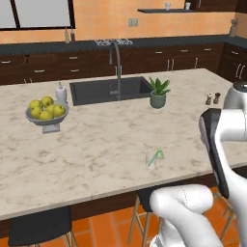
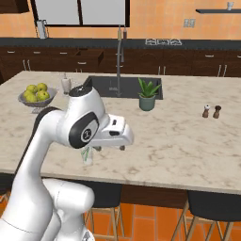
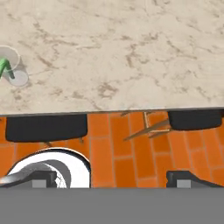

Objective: Take a straw from the drawer in front and place it inside the glass cup on the dining counter.

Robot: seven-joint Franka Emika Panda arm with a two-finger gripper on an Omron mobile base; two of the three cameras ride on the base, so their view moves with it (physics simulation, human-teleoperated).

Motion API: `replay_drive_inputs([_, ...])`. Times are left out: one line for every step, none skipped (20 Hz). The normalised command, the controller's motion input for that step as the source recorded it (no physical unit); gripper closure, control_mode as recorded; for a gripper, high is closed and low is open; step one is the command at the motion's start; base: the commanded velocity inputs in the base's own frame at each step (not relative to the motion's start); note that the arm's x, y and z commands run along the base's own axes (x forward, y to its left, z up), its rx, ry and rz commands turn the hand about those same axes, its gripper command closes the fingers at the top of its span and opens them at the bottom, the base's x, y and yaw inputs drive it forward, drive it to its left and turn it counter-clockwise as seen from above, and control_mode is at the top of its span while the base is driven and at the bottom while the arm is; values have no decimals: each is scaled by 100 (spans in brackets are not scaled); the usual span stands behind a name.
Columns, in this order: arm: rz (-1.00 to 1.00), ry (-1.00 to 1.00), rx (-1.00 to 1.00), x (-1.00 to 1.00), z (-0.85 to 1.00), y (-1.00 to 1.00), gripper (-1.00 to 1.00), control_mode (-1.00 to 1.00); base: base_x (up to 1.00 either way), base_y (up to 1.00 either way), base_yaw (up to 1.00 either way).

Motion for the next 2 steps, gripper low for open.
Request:
replay_drive_inputs([0,-7,5,-16,10,-76,-100,-100,0,0,0])
replay_drive_inputs([0,-8,6,-17,9,-76,-100,-100,0,0,0])
